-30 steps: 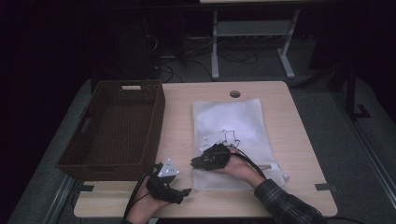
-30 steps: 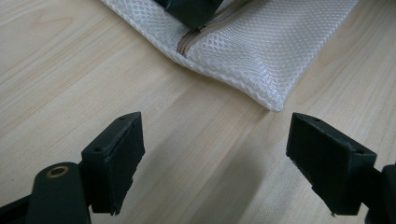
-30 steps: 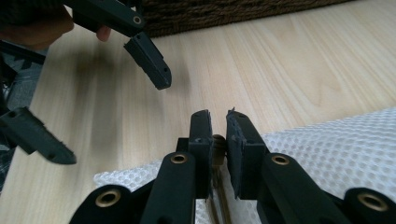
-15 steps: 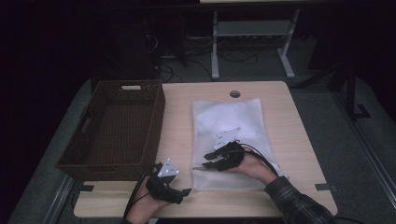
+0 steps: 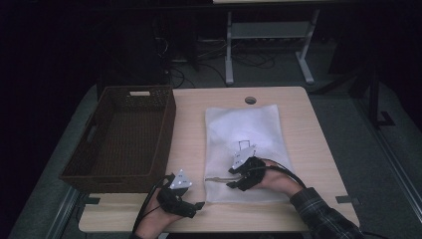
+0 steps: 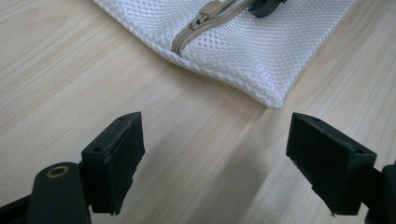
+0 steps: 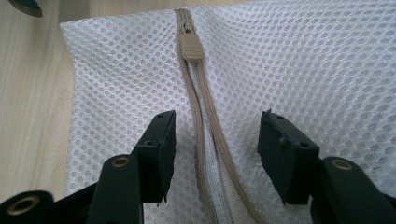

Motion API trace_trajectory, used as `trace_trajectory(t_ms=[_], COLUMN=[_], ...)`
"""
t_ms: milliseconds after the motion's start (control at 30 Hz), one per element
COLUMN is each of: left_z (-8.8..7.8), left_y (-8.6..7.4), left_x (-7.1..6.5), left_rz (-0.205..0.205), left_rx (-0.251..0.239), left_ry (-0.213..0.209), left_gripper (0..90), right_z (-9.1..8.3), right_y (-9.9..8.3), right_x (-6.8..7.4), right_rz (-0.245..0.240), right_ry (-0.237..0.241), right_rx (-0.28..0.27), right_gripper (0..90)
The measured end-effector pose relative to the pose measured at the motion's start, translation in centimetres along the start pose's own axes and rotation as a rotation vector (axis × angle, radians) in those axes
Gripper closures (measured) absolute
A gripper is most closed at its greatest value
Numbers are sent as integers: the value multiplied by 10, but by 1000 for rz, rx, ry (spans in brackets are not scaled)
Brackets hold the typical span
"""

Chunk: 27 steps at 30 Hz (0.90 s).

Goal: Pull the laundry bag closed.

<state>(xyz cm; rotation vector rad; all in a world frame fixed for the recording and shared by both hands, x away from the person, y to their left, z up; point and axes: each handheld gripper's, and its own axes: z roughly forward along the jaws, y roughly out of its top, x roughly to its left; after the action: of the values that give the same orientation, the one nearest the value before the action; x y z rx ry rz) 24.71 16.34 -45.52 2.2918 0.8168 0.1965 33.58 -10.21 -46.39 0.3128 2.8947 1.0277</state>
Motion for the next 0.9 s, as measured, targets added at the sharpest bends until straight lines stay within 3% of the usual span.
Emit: trace_trajectory(t_ms=[100,367,400,500,667,900], left_z=[0,3,5,8,12,14], left_y=[0,2,3,6,18,38], left_x=[1,-1,-1,-1,1,4], left_rz=[-4,-9,-7,-7,-13,-9], left_rx=[1,2,0,1,-22,-57], left_ry=[0,-2,-5,-13,-18,-19], left_gripper=[190,194,196,198,202,203], right_z=[0,-1,-2,-2,-2,-7], right_y=[-1,-2,-4,-6,-11,-10], right_x=[0,1,2,3,4,4], right_rz=[2,14,16,34,74,70], right_ry=[-1,-19,-24,-29,-44,-45], right_rx=[-6,-19,-30,-43,-84,-115], right_gripper=[463,658,747,815,845,848])
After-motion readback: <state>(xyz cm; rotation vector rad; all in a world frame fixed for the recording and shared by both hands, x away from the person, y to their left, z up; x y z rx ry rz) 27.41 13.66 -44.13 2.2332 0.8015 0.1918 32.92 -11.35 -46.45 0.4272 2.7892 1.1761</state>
